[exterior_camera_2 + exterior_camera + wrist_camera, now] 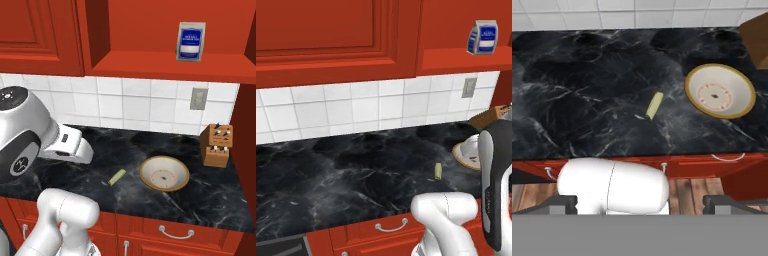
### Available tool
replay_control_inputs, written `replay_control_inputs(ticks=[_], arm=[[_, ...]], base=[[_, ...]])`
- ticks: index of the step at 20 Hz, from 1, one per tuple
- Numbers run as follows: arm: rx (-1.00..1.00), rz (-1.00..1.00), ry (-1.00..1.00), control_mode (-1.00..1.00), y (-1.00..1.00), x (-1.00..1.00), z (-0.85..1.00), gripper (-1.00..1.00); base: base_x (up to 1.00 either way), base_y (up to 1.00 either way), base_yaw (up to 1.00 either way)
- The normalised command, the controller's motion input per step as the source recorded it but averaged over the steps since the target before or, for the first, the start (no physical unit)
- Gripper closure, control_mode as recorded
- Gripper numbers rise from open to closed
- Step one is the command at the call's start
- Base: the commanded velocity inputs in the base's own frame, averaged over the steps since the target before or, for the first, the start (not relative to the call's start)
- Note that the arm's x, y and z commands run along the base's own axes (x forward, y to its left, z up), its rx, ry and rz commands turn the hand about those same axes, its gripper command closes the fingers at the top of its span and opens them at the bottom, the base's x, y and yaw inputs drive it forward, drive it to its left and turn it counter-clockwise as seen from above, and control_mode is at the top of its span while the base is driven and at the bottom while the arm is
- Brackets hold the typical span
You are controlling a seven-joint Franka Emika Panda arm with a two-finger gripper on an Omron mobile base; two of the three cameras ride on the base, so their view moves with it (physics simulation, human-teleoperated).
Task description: Pick the egg and butter from the fridge and place them by the bowl for mixing.
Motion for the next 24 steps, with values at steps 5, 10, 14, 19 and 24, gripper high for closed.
replay_control_inputs(ticks=[5, 10, 14, 19, 24], arm=[[0.0, 0.0, 0.0, -1.0, 0.17, -0.56, 0.74, -1.0], [-0.02, 0.0, 0.0, -1.0, 0.27, -0.29, 0.23, -1.0], [0.0, 0.0, 0.04, -1.0, 0.24, -0.14, 0.0, -1.0], [0.0, 0.0, 0.0, -1.0, 0.13, 0.0, -0.03, -1.0], [0.0, 0.0, 0.0, 1.0, 0.0, 0.0, -0.02, -1.0]], base=[[0.0, 0.0, 0.0], [0.0, 0.0, 0.0], [0.0, 0.0, 0.0], [0.0, 0.0, 0.0], [-0.32, -0.07, 0.01]])
